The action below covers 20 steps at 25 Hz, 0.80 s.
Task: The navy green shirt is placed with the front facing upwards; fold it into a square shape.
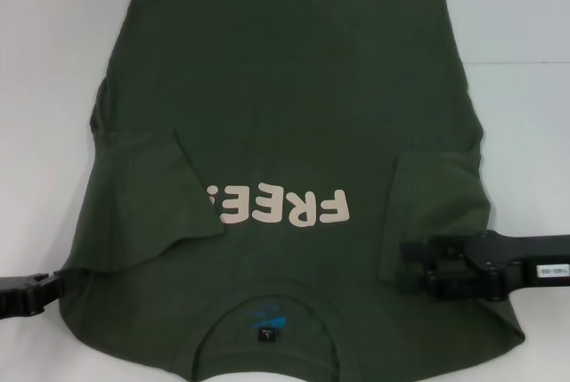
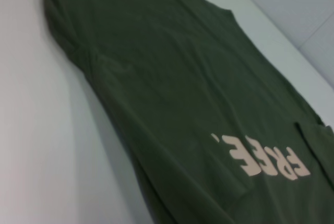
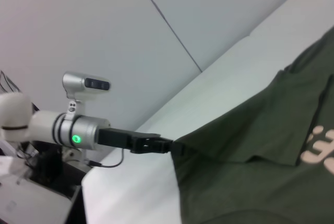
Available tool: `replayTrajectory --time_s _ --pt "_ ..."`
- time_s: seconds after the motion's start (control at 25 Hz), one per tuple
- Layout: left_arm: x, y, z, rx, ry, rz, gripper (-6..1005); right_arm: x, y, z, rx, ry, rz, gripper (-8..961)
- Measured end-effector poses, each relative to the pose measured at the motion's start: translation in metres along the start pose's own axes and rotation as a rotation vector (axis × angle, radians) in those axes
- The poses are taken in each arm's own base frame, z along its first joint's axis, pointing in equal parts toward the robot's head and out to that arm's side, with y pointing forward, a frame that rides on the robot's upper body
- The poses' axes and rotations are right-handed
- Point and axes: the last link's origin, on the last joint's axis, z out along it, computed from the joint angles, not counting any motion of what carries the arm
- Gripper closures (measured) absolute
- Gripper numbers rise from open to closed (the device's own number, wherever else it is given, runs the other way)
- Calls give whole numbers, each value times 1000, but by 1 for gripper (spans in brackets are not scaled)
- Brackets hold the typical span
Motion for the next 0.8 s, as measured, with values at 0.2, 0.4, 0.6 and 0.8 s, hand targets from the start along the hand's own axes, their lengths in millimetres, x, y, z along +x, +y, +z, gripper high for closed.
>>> replayTrajectory --time_s 0.2,0.4,0.6,0.8 --pt "3 3 3 -20 13 -13 978 11 -4 -29 61 -17 149 104" --pt "3 4 6 -26 25 -23 979 25 -7 -56 131 -13 267 104" --pt "3 6 9 -41 46 -39 979 40 -8 -76 200 3 341 104" --pt "2 5 11 -41 52 -48 979 52 -12 -90 271 22 391 104"
